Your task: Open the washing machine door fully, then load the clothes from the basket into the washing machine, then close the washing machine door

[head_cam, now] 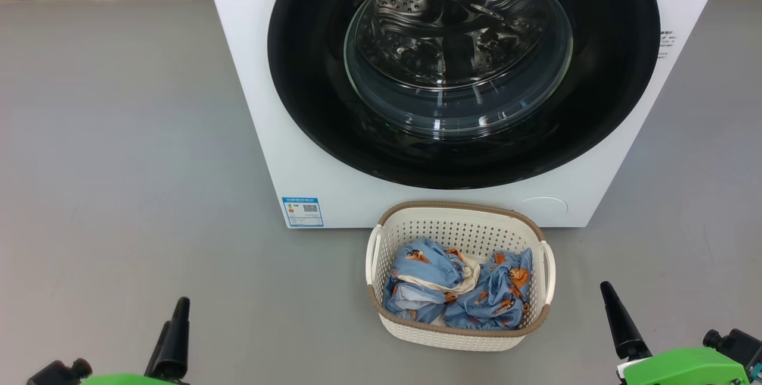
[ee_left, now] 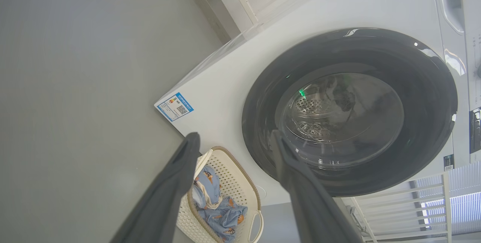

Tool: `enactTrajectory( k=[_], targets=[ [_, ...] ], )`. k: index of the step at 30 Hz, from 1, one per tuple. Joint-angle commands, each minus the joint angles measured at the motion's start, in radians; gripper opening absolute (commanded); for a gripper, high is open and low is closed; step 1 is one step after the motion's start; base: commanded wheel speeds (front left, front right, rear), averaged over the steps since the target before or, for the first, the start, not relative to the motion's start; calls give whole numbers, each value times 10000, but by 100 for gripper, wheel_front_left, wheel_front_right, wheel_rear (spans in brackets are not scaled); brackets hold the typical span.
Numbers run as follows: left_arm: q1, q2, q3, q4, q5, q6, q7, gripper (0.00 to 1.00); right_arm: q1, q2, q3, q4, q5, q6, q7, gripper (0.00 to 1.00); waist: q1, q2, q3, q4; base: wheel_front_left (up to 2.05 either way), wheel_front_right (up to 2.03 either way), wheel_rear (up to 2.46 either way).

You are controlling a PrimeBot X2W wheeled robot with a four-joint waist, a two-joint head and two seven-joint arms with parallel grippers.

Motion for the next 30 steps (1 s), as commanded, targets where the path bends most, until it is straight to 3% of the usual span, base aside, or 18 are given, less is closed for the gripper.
enactTrajectory(
  k=[1, 30],
  targets=[
    [-497, 206, 121, -332, 295, -19, -136, 100, -515, -169, 114, -193, -342, 6, -105, 100, -1, 0, -3, 1, 0, 0, 0],
    [-471, 549, -425, -604, 3947, -26, -960, 100, -697, -515, 603, 279, -3585, 10, -928, 100, -1, 0, -79, 17, 0, 0, 0]
  ],
)
